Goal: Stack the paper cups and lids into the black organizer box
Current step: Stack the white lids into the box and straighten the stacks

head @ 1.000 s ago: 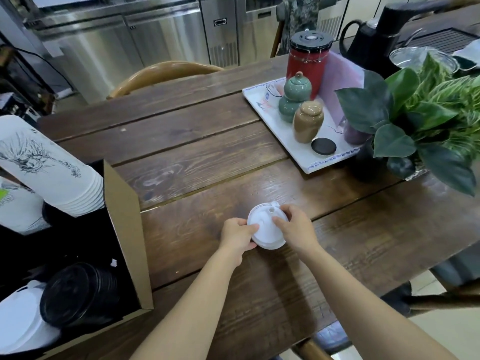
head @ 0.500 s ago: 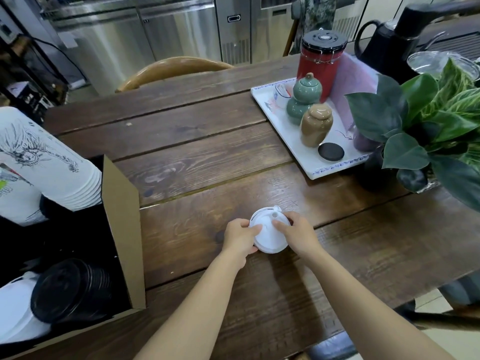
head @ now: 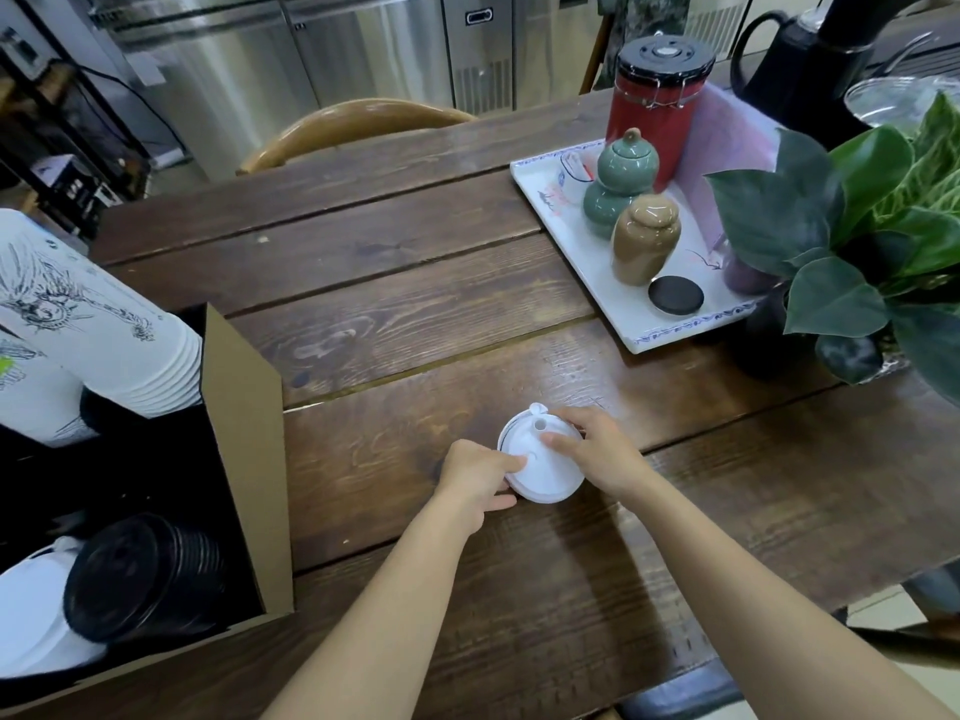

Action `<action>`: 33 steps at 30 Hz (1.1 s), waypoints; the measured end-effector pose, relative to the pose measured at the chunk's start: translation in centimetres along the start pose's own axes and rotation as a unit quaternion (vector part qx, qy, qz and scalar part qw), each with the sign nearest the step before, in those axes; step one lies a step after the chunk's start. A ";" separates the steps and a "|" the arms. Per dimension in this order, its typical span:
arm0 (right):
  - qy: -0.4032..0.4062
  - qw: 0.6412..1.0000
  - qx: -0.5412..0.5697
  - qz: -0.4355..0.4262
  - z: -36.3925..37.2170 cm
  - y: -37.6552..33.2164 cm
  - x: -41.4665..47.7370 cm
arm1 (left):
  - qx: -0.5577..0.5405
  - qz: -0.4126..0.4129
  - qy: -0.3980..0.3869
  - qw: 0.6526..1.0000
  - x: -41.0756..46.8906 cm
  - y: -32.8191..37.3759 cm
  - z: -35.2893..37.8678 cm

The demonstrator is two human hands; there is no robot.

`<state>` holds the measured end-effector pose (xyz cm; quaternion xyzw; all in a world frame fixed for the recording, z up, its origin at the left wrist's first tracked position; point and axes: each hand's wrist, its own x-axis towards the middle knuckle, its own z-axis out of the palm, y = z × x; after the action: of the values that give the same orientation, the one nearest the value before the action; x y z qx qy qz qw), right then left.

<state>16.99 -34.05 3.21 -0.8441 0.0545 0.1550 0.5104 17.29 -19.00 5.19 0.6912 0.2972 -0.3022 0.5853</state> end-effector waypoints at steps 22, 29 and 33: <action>-0.071 0.990 0.091 0.079 -0.3 0.4 1.5 | -0.055 0.003 0.009 0.998 0.1 -0.1 -0.1; -0.005 0.979 0.188 0.081 0.3 0.5 1.0 | -0.124 -0.023 -0.040 0.991 -0.5 0.3 0.0; 0.016 0.971 0.232 0.060 0.2 -0.3 0.6 | -0.142 -0.015 -0.051 0.988 -1.2 0.7 -0.4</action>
<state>17.61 -33.68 3.23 -0.7005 0.1472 0.1550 0.6809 17.11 -18.82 6.59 0.5801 0.3173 -0.3006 0.6874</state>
